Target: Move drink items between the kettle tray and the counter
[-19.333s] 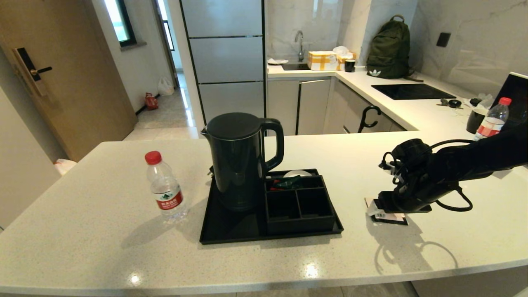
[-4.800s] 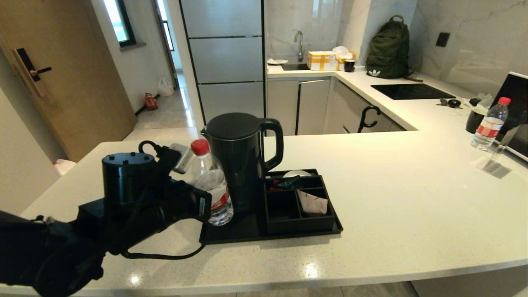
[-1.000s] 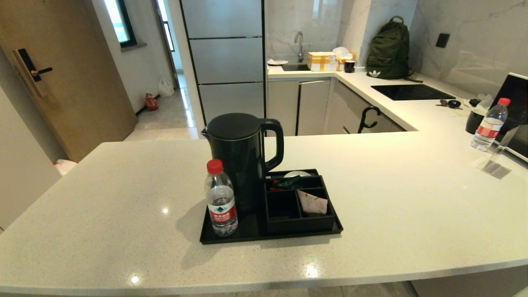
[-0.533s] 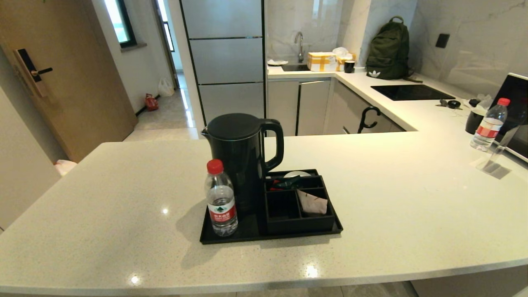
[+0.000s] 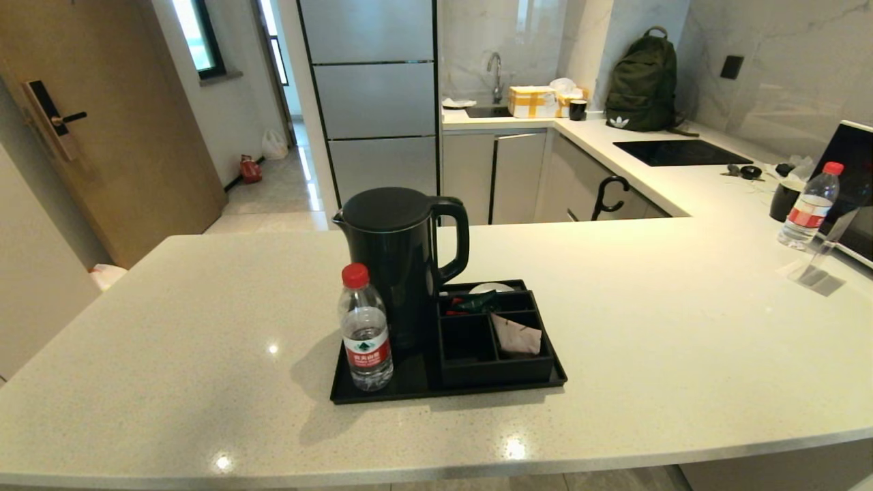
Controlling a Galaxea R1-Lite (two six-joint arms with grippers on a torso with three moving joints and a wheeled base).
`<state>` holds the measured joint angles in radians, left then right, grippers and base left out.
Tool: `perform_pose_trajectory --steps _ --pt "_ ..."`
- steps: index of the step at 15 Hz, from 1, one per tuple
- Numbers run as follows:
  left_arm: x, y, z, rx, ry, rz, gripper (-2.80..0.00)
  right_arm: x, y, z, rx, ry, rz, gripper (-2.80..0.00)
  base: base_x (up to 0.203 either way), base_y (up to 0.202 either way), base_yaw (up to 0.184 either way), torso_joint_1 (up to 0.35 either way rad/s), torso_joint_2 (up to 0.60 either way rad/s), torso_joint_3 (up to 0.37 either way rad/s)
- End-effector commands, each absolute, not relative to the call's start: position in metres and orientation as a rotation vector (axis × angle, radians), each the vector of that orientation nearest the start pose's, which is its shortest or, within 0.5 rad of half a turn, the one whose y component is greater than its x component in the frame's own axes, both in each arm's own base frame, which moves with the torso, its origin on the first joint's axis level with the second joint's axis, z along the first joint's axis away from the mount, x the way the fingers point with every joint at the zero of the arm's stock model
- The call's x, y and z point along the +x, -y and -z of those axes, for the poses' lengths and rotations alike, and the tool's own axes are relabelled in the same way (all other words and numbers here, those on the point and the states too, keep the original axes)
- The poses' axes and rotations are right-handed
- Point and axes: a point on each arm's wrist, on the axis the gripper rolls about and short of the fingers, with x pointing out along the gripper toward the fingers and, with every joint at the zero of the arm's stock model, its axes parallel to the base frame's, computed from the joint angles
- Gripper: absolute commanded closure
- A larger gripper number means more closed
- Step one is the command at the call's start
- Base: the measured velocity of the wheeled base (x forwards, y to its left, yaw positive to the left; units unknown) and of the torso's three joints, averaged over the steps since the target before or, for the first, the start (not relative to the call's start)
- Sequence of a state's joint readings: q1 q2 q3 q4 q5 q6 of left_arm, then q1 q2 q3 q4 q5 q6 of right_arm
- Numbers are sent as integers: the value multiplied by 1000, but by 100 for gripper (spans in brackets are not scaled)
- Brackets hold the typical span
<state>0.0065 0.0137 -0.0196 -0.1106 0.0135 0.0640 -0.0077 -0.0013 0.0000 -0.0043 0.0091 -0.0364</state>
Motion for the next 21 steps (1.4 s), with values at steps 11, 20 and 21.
perform_pose_trajectory --steps 11,20,21 --pt "-23 1 -75 92 -5 20 0 -23 0 -76 -37 3 -1 0 0 0 0 0 0 0" --pt "-23 1 -75 87 -4 20 0 -23 0 -76 -39 3 1 0 0 0 0 0 0 0" --pt "-23 1 -75 87 -4 20 0 -23 0 -75 -40 2 0 0 0 0 0 0 0 0"
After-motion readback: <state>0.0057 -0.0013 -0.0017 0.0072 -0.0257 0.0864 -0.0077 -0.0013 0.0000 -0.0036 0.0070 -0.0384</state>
